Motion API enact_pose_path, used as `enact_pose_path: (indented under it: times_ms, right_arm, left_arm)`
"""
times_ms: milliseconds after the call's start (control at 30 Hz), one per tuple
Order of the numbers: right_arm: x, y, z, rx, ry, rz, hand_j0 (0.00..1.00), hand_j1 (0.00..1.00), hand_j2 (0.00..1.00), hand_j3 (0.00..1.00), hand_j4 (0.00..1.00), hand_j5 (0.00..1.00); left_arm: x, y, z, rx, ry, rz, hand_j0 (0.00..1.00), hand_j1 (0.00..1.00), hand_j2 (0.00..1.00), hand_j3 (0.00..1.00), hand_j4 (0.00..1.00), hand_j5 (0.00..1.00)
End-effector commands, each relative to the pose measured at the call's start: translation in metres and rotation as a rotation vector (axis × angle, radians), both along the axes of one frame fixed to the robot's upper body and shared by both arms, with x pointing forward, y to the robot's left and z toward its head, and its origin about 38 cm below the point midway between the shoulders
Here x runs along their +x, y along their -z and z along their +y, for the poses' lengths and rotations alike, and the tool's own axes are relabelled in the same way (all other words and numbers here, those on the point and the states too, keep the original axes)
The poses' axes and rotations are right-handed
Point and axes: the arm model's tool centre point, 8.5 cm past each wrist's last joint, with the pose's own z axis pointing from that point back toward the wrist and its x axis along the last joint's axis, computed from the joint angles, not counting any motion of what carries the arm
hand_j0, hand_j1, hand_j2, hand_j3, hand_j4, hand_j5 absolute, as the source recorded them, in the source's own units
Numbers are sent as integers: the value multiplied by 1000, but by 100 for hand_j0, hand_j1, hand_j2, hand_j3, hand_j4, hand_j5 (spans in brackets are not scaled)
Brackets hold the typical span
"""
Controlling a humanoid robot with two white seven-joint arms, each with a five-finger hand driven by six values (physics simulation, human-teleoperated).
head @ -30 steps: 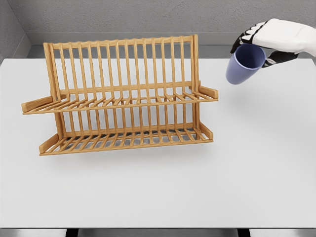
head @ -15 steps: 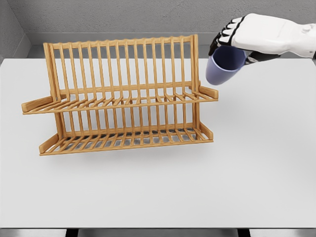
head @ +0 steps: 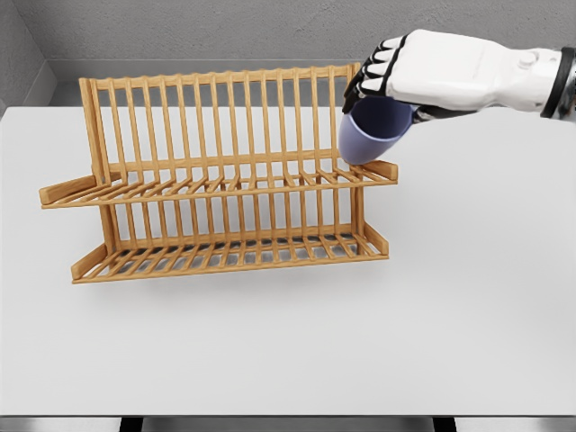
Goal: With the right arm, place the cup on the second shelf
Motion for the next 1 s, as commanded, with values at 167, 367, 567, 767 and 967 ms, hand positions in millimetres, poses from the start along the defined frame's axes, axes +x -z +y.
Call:
enact_pose_path:
  times_ms: [167, 367, 567, 767, 967]
  right_arm:
    - [0, 19, 14, -25, -30, 43, 64, 64, 64, 64, 64, 64]
    - [0, 25, 15, -37, -33, 58, 95, 95, 95, 95, 95, 95]
    - [0, 1, -13, -20, 37, 3, 100, 100, 100, 100, 100, 100]
    - [-29, 10, -153, 192, 392, -12, 100, 100, 100, 100, 100, 100]
    - [-47, 102, -195, 331, 555, 181, 100, 100, 100, 100, 100, 100]
  left_arm:
    - [0, 0, 0, 0, 0, 0, 100, 100, 100, 100, 100, 100]
    - [0, 0, 0, 0, 0, 0, 100, 100, 100, 100, 100, 100]
    - [0, 0, 0, 0, 0, 0, 100, 100, 100, 100, 100, 100]
    - [0, 0, 0, 0, 0, 0, 100, 100, 100, 100, 100, 100]
    - [0, 0, 0, 0, 0, 0, 100, 100, 100, 100, 100, 100]
